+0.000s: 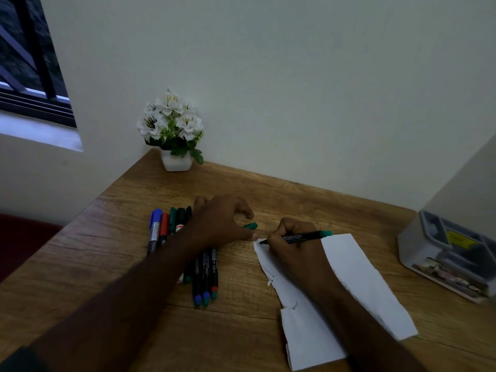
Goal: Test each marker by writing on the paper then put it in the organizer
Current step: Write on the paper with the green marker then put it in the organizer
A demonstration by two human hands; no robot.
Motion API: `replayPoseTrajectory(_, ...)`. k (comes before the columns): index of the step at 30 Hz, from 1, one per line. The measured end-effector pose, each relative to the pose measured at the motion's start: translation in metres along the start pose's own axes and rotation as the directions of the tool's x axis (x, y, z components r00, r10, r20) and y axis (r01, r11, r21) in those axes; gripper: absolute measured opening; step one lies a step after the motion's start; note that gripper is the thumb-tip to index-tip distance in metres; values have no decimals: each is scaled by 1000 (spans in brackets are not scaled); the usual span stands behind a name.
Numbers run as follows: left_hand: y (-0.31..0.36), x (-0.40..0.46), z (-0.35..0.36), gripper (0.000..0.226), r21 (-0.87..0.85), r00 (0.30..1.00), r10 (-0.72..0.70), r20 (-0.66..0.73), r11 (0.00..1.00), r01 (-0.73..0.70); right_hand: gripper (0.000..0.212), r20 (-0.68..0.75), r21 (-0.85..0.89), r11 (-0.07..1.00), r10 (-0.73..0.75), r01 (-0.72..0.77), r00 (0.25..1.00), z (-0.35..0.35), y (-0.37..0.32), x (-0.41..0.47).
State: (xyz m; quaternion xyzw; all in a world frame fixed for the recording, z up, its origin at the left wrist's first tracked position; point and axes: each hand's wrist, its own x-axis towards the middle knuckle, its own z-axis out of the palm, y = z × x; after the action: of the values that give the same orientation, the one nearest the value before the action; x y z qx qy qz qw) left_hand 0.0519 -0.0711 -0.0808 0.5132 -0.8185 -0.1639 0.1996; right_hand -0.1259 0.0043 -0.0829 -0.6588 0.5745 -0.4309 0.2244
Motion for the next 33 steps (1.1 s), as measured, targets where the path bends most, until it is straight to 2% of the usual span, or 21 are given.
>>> replayPoseTrajectory(3,-1,0,1,53,-5,1000,-1,-5,1000,1,23,7,-34,999,15,-14,1000,-2,1,1)
replayPoseTrajectory(6,-1,0,1,52,-13,1000,-1,-7,1000,1,31,-16,-62,998,4,-5,1000,-2,3,0)
replayPoseTrajectory(14,-1,1,1,51,-10,1000,1,-2,1000,-1,22,-17,-41,999,17,-18,1000,-1,0,1)
replayPoseTrajectory(27,2,-1,-2,52,-27,1000,-6,1,1000,6,25,-56,-156,987,34,-42,998,-3,2,-1)
replayPoseTrajectory(33,4,-3,-3,52,-15,1000,-4,6,1000,5,19,-53,-129,990,54,-60,997,-1,5,0)
